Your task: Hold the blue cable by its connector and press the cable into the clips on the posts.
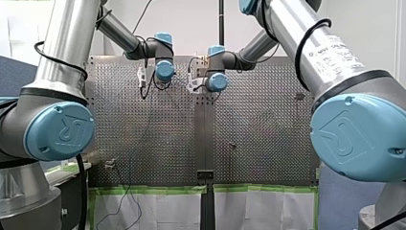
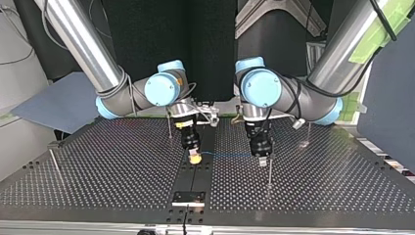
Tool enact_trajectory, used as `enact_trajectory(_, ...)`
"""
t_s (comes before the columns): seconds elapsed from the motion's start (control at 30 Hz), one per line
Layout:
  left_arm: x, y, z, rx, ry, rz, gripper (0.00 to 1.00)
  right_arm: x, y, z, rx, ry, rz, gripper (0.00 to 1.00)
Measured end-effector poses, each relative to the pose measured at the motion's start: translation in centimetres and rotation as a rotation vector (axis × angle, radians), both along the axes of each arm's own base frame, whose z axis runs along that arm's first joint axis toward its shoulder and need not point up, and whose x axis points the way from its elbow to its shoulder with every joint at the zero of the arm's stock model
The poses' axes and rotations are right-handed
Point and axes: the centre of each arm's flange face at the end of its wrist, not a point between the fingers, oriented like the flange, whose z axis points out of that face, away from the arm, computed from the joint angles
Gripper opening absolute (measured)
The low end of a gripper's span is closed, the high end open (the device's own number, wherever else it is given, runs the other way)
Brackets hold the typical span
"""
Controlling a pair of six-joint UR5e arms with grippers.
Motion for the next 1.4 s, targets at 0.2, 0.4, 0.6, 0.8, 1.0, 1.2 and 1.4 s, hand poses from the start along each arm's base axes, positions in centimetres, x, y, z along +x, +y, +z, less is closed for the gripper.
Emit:
enact_trajectory(0.2, -0.1, -0.3, 0.0, 0.001, 0.000, -0.009, 0.00, 0.0, 0.0, -0.1, 0.001, 0.001, -0.001, 0.00)
enact_trajectory(0.4, -0.3, -0.7, 0.0, 0.002, 0.000, -0.023, 0.25, 0.1, 0.1, -0.1, 0.001, 0.001, 0.001, 0.00)
enact_trajectory(0.6, -0.4, -0.8, 0.0, 0.002, -0.001, -0.025, 0.38, 0.1, 0.1, -0.2, 0.002, 0.002, 0.000, 0.00)
enact_trajectory(0.8, -0.5, -0.9, 0.0, 0.003, 0.000, -0.025, 0.26, 0.1, 0.1, -0.2, 0.003, 0.002, 0.000, 0.00)
enact_trajectory(1.0, -0.6, -1.0, 0.0, 0.012, 0.001, -0.024, 0.00, 0.2, 0.1, -0.3, 0.004, 0.003, 0.001, 0.00)
enact_trajectory(1.2, -0.7, -1.1, 0.0, 0.020, 0.003, -0.017, 0.00, 0.1, 0.0, -0.4, 0.005, 0.004, 0.000, 0.00)
enact_trajectory(1.4, -0.8, -1.3, 0.0, 0.023, 0.005, -0.020, 0.00, -0.2, -0.3, -0.4, 0.007, 0.001, -0.006, 0.00)
